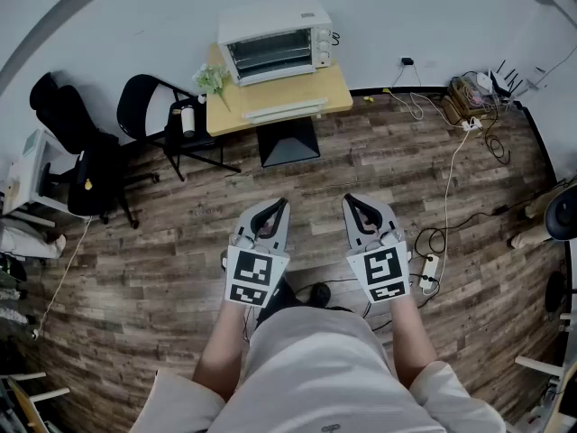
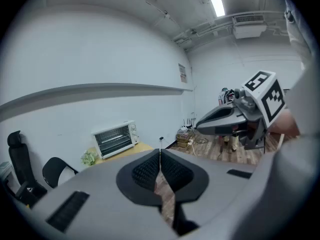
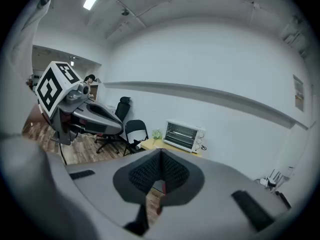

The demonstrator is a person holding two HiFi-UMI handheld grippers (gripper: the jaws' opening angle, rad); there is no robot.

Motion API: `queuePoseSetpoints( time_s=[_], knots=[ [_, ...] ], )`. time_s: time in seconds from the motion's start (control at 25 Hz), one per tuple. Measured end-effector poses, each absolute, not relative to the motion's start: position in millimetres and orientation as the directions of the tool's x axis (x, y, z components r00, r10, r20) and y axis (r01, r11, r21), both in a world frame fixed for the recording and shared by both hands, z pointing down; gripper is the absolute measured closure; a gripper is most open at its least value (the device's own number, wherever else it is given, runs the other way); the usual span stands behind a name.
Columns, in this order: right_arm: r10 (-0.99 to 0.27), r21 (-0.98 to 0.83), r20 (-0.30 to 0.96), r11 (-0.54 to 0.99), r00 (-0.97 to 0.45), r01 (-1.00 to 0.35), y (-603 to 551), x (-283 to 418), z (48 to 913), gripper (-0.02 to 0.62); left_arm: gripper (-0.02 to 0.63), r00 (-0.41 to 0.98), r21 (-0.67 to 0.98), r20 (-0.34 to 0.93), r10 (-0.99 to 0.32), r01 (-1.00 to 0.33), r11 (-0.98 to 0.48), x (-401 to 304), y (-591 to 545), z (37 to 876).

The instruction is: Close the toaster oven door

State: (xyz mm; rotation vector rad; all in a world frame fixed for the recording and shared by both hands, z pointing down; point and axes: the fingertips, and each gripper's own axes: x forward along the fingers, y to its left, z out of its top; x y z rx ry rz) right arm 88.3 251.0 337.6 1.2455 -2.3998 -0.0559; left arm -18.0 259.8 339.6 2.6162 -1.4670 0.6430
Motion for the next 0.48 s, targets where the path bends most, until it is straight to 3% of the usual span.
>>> queuePoseSetpoints(
  time_s=[0.48],
  knots=[
    [-0.78,0.222,0.339,0.609,-0.526,-0.761,271,94,334,0.597,0.594,0.449,-0.154,0.396,-0.801,-0.828,-0.54,-8,278,338]
  ],
)
